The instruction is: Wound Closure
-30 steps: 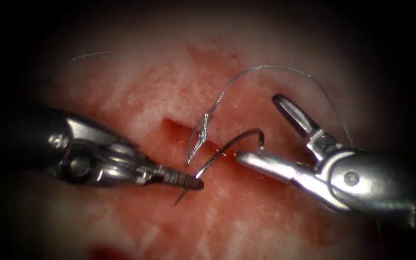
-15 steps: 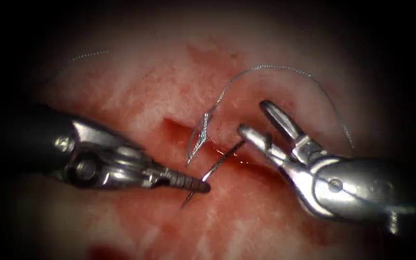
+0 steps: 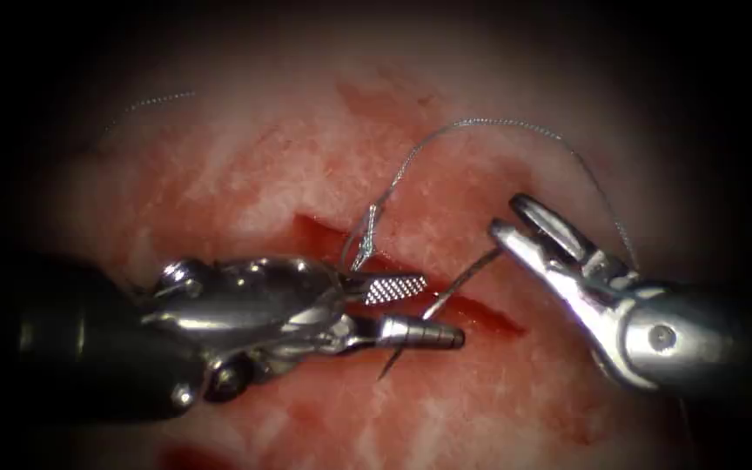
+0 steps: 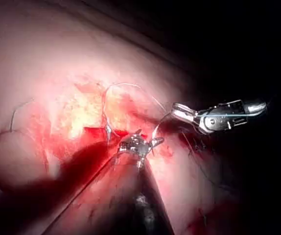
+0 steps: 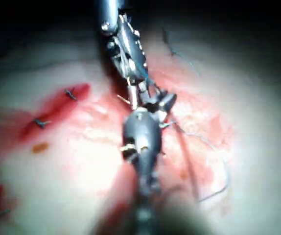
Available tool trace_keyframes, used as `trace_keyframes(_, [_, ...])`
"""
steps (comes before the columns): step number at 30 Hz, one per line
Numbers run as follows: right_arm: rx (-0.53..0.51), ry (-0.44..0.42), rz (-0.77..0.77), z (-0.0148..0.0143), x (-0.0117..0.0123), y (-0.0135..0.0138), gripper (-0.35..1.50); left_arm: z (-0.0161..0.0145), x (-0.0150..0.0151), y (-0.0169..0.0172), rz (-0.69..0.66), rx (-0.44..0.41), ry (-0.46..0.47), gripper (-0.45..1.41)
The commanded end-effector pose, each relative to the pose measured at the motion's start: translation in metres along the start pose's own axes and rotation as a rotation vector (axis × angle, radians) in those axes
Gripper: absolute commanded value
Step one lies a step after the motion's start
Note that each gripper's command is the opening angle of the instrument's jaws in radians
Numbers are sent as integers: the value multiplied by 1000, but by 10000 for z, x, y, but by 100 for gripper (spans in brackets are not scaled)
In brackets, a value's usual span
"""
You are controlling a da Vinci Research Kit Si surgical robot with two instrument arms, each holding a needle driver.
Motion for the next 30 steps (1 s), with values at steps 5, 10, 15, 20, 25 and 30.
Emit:
trace_keyframes(5, [22, -8, -113, -3, -18, 17, -35, 4, -12, -15, 80, -5, -21, 68])
trace_keyframes(10, [39, -21, -248, 0, -46, 38, -35, 13, -30, -23, 150, 62, -99, 68])
trace_keyframes(15, [43, -17, -329, 20, -69, 45, -35, 23, -49, -31, 206, 114, -171, 53])
trace_keyframes(20, [35, 27, -473, 25, -82, 38, -35, 27, -56, -39, 203, 227, -262, 36])
trace_keyframes(25, [27, 93, -545, 31, -70, 25, -35, 44, -79, -60, 220, 276, -307, 37])
trace_keyframes(30, [25, 115, -634, 36, -71, 18, -35, 49, -87, -66, 225, 290, -320, 37])
